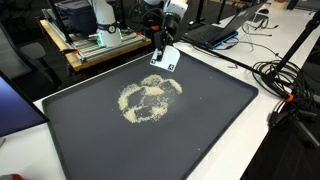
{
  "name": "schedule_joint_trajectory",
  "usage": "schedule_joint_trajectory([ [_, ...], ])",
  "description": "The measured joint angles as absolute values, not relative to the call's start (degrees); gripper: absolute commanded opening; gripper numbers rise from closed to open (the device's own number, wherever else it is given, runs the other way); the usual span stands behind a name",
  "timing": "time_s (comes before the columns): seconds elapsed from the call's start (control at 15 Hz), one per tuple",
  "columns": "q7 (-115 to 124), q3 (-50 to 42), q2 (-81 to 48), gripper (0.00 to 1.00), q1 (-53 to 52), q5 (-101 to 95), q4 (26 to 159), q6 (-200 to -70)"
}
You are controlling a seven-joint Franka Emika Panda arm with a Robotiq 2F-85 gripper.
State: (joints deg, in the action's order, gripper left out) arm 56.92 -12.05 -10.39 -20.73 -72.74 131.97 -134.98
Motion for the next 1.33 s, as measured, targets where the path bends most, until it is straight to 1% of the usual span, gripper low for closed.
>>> schedule_joint_trajectory([
  [0.2,56.95,-5.33,-9.25,0.01,-16.78,-73.04,133.03,-132.26],
  [0.47,57.06,-0.08,-9.02,0.01,-14.46,-73.28,133.62,-129.67],
  [1.0,59.94,6.31,-10.71,0.01,-14.32,-75.24,133.63,-121.56],
  [1.07,59.93,6.90,-11.33,0.04,-14.33,-75.31,133.60,-121.41],
  [1.27,59.57,7.58,-12.57,0.04,-14.31,-75.32,133.25,-121.85],
  [1.33,59.45,7.58,-12.64,0.01,-14.28,-75.32,133.20,-121.88],
])
